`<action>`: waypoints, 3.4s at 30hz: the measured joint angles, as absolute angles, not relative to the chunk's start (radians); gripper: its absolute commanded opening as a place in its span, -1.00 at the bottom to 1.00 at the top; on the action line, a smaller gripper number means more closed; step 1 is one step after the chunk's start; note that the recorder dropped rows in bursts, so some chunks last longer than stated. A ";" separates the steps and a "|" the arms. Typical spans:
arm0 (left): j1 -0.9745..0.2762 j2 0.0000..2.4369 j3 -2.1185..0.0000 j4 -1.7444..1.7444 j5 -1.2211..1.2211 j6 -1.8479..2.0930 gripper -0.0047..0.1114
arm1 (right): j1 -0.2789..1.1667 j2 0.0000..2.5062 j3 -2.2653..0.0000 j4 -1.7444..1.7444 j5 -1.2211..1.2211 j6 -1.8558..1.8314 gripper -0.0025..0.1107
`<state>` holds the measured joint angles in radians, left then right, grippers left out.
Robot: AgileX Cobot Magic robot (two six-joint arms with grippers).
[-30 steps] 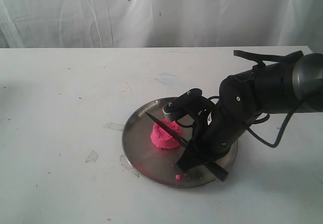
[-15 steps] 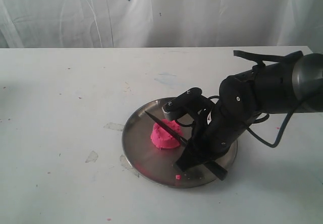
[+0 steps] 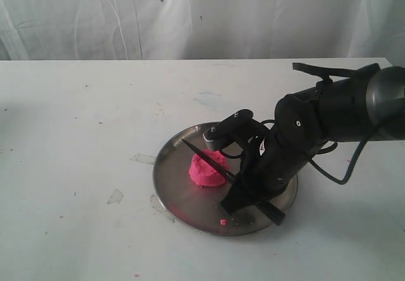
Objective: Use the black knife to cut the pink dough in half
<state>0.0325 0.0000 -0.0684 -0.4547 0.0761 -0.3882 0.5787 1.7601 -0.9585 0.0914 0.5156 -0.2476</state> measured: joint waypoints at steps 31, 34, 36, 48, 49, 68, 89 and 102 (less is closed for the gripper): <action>-0.064 1.656 -0.915 -1.632 0.726 1.339 -0.92 | 0.579 1.760 -0.995 0.080 0.559 -0.237 -0.96; -0.111 1.740 -0.977 -1.632 0.726 1.353 -0.92 | 0.579 1.760 -0.995 0.078 0.559 -0.230 -0.96; -0.139 1.789 -1.015 -1.632 0.726 1.358 -0.92 | 0.579 1.760 -0.995 0.078 0.559 -0.226 -0.96; -0.176 1.945 -1.099 -1.634 0.726 1.363 -0.92 | 0.579 1.760 -0.995 0.076 0.559 -0.221 -0.96; -0.178 1.953 -1.099 -1.642 0.726 1.368 -0.92 | 0.579 1.760 -0.995 0.076 0.559 -0.221 -0.96; -0.209 1.985 -1.102 -1.720 0.728 1.485 -0.92 | 0.579 1.784 -1.075 0.028 0.652 -0.171 -0.96; -0.245 1.985 -1.102 -1.721 0.619 1.532 -0.92 | 0.579 1.809 -1.078 0.018 0.668 -0.160 -0.96; -0.246 2.036 -1.177 -1.721 0.621 1.505 -0.92 | 0.579 1.809 -1.078 0.018 0.668 -0.160 -0.96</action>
